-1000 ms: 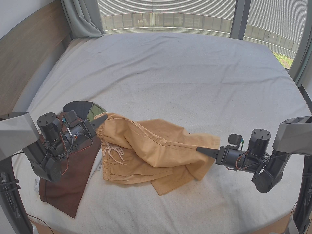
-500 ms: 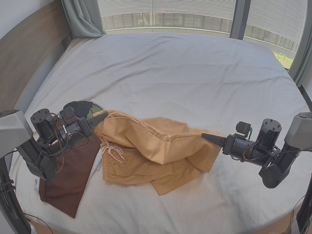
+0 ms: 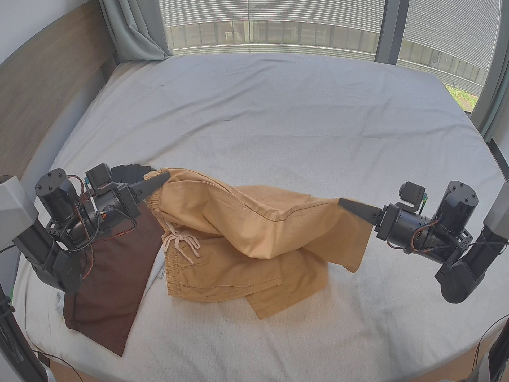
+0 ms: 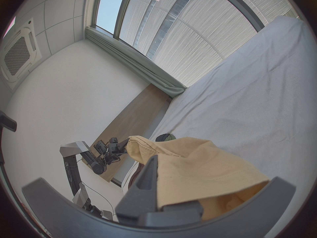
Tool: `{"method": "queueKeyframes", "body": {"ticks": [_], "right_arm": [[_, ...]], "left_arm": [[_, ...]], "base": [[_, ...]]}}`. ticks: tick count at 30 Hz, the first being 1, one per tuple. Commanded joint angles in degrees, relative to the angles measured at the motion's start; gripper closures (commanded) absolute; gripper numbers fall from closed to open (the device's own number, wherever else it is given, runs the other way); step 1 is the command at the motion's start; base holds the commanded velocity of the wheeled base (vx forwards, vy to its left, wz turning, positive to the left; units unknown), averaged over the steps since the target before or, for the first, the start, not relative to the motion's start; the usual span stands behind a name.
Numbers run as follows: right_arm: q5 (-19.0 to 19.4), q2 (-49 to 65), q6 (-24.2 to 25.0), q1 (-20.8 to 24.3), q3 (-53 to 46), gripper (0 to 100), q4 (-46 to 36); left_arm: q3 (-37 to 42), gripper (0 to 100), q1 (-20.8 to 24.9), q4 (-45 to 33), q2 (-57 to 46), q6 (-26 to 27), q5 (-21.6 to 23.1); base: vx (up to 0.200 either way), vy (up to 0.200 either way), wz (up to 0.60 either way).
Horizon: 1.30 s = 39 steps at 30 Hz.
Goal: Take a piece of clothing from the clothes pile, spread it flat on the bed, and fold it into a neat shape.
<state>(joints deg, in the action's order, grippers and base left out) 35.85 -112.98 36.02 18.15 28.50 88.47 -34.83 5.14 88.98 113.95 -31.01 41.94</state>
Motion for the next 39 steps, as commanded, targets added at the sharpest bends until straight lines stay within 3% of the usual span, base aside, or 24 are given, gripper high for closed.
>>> {"method": "queueKeyframes", "body": {"ticks": [1, 39], "right_arm": [[0.01, 1.89, 0.01, -0.05, 0.24, 100, 0.04], [0.01, 2.15, -1.92, -1.45, 0.94, 100, 0.04]], "left_arm": [[0.02, 100, -0.13, 0.14, -2.06, -0.10, 0.08], [1.52, 100, -3.30, 0.05, -3.91, 2.45, 0.08]], "base": [[0.000, 0.000, 0.00], [0.000, 0.000, 0.00]]}}
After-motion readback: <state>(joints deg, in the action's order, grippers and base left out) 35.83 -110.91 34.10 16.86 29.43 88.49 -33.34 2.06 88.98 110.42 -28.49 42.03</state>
